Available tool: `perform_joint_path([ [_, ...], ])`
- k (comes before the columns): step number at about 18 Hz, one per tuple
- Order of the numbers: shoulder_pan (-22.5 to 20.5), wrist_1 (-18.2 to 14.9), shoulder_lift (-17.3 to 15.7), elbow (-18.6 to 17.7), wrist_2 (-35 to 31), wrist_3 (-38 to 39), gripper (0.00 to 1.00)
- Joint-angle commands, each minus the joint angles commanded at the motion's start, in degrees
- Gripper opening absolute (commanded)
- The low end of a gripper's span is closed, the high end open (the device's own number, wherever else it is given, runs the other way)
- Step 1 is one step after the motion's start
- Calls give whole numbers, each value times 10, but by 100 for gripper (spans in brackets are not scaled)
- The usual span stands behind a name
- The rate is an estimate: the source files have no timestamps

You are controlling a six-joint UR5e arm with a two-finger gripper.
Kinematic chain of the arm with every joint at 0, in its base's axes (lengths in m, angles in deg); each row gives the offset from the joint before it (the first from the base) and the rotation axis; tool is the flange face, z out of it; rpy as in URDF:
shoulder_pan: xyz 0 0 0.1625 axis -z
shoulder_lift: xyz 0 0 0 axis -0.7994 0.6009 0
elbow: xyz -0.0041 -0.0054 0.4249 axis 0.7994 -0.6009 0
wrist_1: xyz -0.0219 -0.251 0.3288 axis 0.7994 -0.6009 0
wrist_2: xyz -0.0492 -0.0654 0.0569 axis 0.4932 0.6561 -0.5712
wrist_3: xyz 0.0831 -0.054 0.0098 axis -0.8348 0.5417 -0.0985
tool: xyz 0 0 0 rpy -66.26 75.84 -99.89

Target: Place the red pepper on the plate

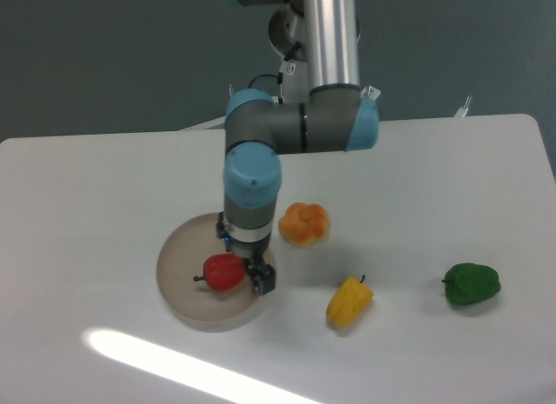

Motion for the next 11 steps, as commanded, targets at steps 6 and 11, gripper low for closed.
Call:
perform_joint_path([
  [6, -76, 1, -10, 18, 0, -134, 100],
  [11, -114, 0, 0, 69, -14, -223, 100],
])
